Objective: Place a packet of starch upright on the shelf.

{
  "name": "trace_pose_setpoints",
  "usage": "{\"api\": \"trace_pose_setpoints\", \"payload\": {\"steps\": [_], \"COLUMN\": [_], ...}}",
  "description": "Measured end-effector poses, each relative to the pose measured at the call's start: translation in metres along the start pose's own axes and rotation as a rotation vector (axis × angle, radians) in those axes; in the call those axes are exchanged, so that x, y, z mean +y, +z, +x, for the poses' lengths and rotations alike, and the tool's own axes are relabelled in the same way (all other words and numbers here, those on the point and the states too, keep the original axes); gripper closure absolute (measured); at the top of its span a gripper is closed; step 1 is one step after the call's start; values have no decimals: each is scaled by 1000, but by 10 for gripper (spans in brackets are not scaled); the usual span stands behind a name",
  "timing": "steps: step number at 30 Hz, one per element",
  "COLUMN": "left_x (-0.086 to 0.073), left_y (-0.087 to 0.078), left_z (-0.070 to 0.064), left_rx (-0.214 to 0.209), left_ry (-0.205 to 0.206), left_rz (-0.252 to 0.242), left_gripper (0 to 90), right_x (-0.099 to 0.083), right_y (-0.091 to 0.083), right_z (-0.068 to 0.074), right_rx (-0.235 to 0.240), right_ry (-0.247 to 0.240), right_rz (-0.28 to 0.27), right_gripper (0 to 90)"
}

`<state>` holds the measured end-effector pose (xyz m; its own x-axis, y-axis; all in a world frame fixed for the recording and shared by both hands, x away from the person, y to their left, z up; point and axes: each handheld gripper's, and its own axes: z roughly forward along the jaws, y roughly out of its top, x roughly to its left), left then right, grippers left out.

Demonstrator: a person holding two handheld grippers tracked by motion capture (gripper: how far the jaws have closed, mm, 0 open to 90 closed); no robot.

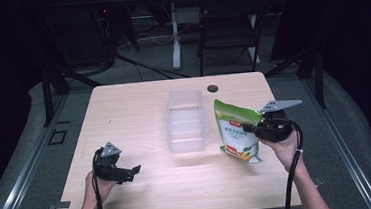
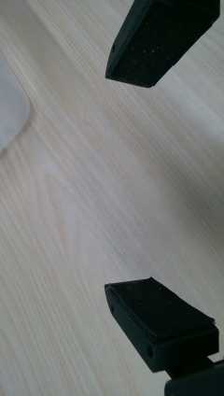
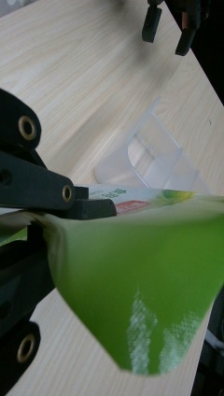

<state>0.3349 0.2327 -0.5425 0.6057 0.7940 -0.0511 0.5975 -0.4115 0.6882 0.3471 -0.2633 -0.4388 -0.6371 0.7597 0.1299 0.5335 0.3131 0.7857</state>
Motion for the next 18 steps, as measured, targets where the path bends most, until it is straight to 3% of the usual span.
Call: {"api": "trace_pose_setpoints", "payload": {"steps": [18], "left_x": [1], "left_y": [1], "left_z": [1], "left_rx": [-4], "left_ry": [5], "left_rz": [5], "left_gripper": [11], "right_x": [21], "right_y": [-8], "right_z": [1], "right_rx": [0], "right_ry": [-15], "right_rz": [-30], "right_gripper": [900]}}
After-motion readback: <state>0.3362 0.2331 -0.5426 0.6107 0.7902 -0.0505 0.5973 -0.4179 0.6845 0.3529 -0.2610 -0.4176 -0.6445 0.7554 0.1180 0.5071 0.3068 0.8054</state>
